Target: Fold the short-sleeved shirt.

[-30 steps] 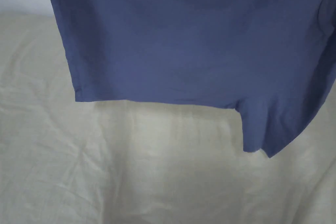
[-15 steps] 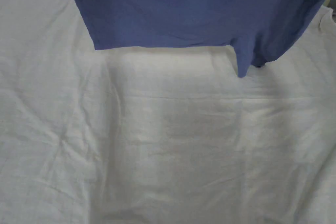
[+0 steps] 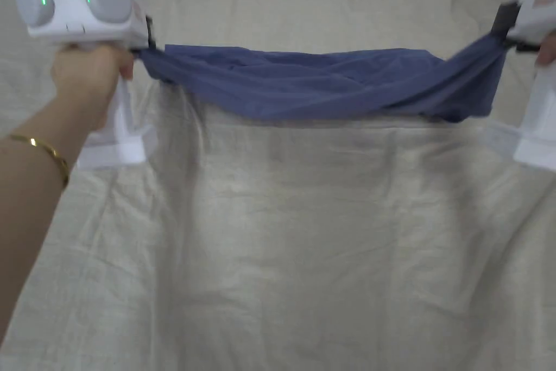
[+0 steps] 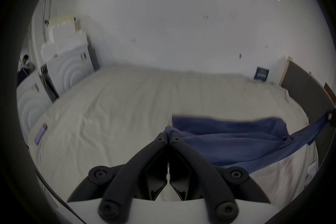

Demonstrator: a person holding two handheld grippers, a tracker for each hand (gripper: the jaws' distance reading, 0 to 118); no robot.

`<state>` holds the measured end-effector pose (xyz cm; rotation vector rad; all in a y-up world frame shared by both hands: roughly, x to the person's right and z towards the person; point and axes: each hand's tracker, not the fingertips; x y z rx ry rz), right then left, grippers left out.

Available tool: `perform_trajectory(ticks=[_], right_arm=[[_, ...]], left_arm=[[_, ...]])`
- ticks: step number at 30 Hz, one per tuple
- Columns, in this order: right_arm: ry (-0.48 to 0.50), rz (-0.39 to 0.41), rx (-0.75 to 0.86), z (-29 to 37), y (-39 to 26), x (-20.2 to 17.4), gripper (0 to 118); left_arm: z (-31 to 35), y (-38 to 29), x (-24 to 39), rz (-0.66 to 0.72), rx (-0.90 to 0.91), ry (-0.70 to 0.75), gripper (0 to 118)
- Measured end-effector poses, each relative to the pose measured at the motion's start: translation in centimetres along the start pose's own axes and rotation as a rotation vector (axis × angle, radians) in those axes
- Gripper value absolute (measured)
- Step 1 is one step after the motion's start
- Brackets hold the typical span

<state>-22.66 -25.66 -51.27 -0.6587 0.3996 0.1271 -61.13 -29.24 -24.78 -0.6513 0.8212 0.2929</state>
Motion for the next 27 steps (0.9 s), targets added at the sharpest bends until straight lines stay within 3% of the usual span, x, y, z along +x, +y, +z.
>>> perform_trajectory(ticks=[9, 11, 15, 18, 27], right_arm=[[-0.028, 0.004, -0.158, 2.2, -13.1, 5.0, 2], [-0.025, -0.019, -0.153, 4.0, -14.9, 6.0, 2], [-0.013, 0.022, -0.151, 7.8, -17.4, 7.9, 2], [0.024, -0.025, -0.134, 10.4, -18.7, 9.8, 2], [0.058, -0.019, -0.072, 18.0, -23.3, 12.6, 2]], left_arm=[[2.6, -14.0, -5.0, 0.082, -0.160, -0.024, 0], [4.3, -15.5, -6.0, 0.103, -0.156, -0.023, 0], [7.9, -17.6, -8.9, 0.143, -0.126, -0.077, 0], [10.6, -18.9, -10.5, 0.143, -0.104, -0.093, 0], [16.8, -23.7, -11.6, 0.154, -0.049, -0.088, 0]])
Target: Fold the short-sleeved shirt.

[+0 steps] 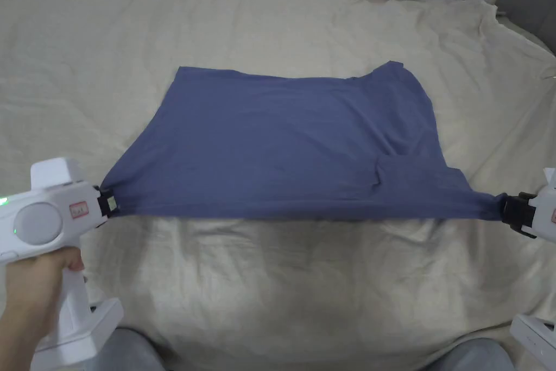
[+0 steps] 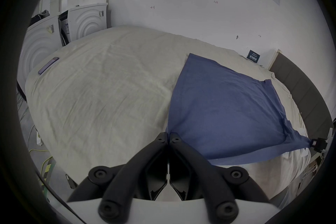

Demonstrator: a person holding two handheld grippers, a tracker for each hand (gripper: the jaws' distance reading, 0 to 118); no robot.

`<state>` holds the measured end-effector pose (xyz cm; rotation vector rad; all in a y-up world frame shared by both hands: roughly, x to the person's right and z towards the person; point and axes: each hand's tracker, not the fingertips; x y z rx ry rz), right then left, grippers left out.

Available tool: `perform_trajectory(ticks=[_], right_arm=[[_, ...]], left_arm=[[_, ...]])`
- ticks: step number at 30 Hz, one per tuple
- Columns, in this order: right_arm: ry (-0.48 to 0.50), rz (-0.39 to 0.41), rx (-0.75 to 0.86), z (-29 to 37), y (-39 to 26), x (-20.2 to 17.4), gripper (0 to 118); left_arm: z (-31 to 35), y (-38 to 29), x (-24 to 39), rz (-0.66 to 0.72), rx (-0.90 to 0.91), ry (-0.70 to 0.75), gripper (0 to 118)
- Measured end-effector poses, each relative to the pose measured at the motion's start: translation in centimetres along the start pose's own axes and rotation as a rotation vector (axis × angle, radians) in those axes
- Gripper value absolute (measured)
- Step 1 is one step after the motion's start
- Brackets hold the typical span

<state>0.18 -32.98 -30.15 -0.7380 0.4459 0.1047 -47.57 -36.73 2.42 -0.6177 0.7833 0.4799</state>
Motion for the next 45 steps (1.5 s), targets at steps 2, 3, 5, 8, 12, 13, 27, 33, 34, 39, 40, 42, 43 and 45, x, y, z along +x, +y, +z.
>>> perform_trajectory(ticks=[2, 3, 5, 8, 12, 13, 27, 33, 34, 39, 40, 42, 43, 45], right_arm=[[-0.002, -0.003, 0.007, 0.7, -1.1, 0.6, 2], [-0.006, 0.003, 0.006, 0.9, -1.6, 0.8, 2], [-0.016, 0.013, -0.006, 1.2, -2.6, 1.2, 2], [-0.020, 0.010, -0.035, 0.9, -3.9, 2.1, 2], [-0.016, -0.015, -0.053, 0.9, -4.9, 2.8, 2], [-0.017, -0.014, -0.056, 0.9, -5.1, 2.9, 2], [-0.048, 0.010, -0.155, -2.0, -8.8, 2.8, 2], [-0.032, 0.007, -0.159, -1.2, -7.7, 2.5, 52], [-0.032, 0.008, -0.162, -1.3, -7.3, 2.7, 63], [-0.032, 0.088, -0.010, 1.9, -3.3, 1.8, 117], [-0.045, 0.108, 0.045, 2.8, -2.3, 1.4, 117], [-0.057, 0.131, 0.139, 4.2, -0.8, 0.4, 117], [-0.052, 0.131, 0.180, 4.8, -0.4, 0.0, 117], [-0.043, 0.128, 0.257, 6.0, 0.2, -1.1, 117]], left_arm=[[0.9, -1.4, -0.3, 0.020, -0.007, -0.004, 0], [1.1, -2.0, -0.4, 0.025, -0.011, -0.003, 0], [1.6, -3.5, -0.6, 0.034, -0.024, 0.003, 0], [2.1, -5.1, -1.0, 0.063, -0.039, 0.000, 0], [2.2, -6.8, -1.4, 0.073, -0.069, 0.006, 0], [2.1, -7.1, -1.4, 0.074, -0.076, 0.012, 0], [0.5, -8.2, -1.3, 0.043, -0.119, 0.053, 0], [2.0, -7.7, -1.3, 0.032, -0.071, 0.090, 82], [2.3, -7.2, -1.5, 0.046, -0.055, 0.076, 90], [5.0, -2.7, -0.9, 0.065, 0.081, 0.024, 118], [5.7, -1.7, -0.4, 0.039, 0.144, 0.015, 118], [7.1, -0.2, 1.4, -0.016, 0.252, -0.008, 118], [7.5, 0.3, 2.3, -0.043, 0.290, -0.020, 118], [8.5, 0.8, 4.3, -0.118, 0.371, -0.047, 118]])
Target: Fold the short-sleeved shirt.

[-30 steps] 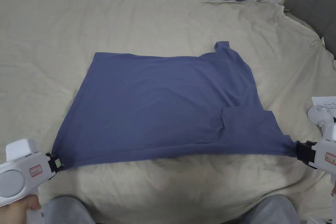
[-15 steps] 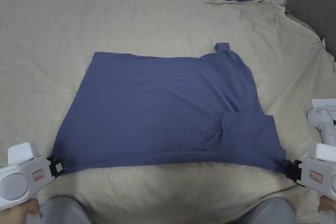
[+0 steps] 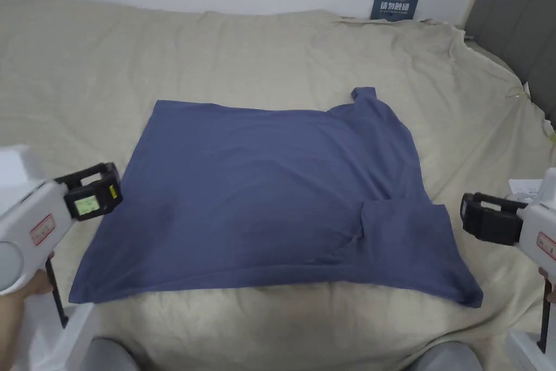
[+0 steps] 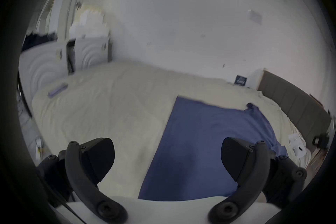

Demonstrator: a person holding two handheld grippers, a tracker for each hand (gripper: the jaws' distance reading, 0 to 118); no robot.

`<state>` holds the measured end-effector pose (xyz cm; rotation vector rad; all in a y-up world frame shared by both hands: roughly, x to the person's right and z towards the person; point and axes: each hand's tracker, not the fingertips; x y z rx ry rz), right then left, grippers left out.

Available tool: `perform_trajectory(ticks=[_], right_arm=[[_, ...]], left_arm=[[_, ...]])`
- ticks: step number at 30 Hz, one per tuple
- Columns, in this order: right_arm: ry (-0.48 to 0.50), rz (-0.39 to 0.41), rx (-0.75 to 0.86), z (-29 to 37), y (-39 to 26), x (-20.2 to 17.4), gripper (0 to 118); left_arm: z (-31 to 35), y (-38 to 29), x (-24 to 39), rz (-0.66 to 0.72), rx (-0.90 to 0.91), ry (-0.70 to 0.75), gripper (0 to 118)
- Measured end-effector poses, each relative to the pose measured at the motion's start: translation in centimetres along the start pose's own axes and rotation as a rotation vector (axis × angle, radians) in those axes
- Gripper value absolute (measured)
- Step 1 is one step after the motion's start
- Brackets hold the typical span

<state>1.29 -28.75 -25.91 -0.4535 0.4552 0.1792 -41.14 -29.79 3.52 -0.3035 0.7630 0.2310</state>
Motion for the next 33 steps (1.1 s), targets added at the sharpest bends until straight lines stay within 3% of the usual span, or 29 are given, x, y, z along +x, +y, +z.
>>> perform_trajectory(ticks=[4, 8, 10, 13, 17, 19, 20, 23, 25, 33], right_arm=[[-0.027, 0.033, 0.135, 1.4, -0.2, -2.2, 117], [0.018, -0.027, 0.191, 2.6, -1.6, -3.6, 116], [0.033, -0.040, 0.198, 2.8, -2.5, -4.0, 116], [0.052, -0.040, 0.203, 2.8, -3.3, -4.5, 115], [0.084, -0.040, 0.220, 3.3, -3.7, -5.2, 87], [0.088, -0.050, 0.222, 3.4, -3.7, -5.4, 78], [0.088, -0.054, 0.222, 3.4, -3.7, -5.5, 59], [0.065, -0.056, 0.232, 3.2, -3.6, -5.7, 1], [0.102, -0.070, 0.206, 3.0, -3.4, -5.5, 0], [0.072, -0.073, 0.200, 2.8, -3.3, -5.0, 0]], left_arm=[[0.5, -0.2, 3.2, -0.053, 0.129, -0.010, 118], [0.3, -1.7, 4.5, -0.028, 0.113, -0.025, 116], [0.5, -2.6, 4.9, -0.036, 0.102, -0.034, 109], [0.9, -3.7, 5.1, -0.089, 0.091, -0.065, 82], [1.4, -4.2, 5.2, -0.137, 0.103, -0.058, 25], [1.3, -4.3, 4.9, -0.129, 0.106, -0.055, 16], [1.3, -4.3, 4.8, -0.125, 0.107, -0.050, 5], [1.4, -4.2, 4.5, -0.121, 0.105, -0.054, 0], [1.4, -4.2, 4.4, -0.125, 0.105, -0.051, 0], [1.7, -4.2, 4.5, -0.130, 0.098, -0.034, 0]])
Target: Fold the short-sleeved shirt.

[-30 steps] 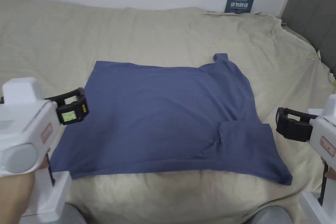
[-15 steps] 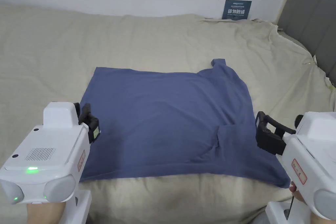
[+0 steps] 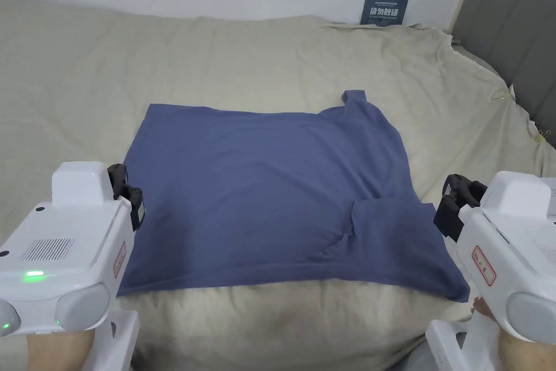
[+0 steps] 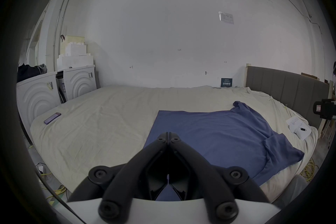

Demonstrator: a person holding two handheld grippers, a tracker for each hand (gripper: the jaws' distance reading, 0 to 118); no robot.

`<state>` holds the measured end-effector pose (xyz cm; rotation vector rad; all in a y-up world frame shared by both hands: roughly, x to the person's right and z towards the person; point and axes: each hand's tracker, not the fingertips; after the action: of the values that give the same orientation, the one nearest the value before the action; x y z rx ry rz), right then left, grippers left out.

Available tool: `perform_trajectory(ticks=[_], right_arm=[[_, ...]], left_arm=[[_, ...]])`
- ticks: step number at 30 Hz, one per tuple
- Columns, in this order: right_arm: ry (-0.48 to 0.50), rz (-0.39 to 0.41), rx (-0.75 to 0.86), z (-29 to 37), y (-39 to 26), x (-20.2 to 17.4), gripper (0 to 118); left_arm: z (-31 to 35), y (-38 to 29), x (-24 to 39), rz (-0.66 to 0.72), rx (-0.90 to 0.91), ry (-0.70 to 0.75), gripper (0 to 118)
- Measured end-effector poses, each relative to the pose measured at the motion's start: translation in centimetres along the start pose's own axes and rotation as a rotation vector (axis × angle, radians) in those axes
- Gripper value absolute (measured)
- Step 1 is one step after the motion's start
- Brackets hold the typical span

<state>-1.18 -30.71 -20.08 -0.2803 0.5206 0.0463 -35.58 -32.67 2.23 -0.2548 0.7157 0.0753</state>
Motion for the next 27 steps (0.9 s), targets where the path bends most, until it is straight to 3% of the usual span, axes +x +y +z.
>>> perform_trajectory(ticks=[9, 10, 13, 17, 22, 27], right_arm=[[0.016, 0.004, -0.050, -1.4, 1.5, 1.9, 5], [0.022, -0.002, -0.065, -1.7, 1.8, 2.3, 14], [0.061, 0.004, -0.189, -3.1, 2.8, 3.5, 93], [0.040, 0.061, -0.362, -5.0, 2.8, 4.4, 117], [0.028, 0.033, -0.618, -7.3, -0.1, 5.9, 116], [0.012, 0.062, -0.728, -8.5, -4.2, 6.4, 116]], left_arm=[[0.0, 0.4, 0.5, 0.010, -0.005, -0.021, 0], [0.0, 0.5, 0.6, 0.010, -0.006, -0.022, 0], [0.0, 0.5, 0.6, 0.021, -0.009, -0.028, 0], [-0.3, 0.4, 0.6, 0.030, -0.018, -0.032, 0], [-0.4, 0.4, 0.9, 0.027, -0.029, -0.041, 0], [-0.5, 0.0, 1.1, 0.031, -0.052, -0.048, 0]])
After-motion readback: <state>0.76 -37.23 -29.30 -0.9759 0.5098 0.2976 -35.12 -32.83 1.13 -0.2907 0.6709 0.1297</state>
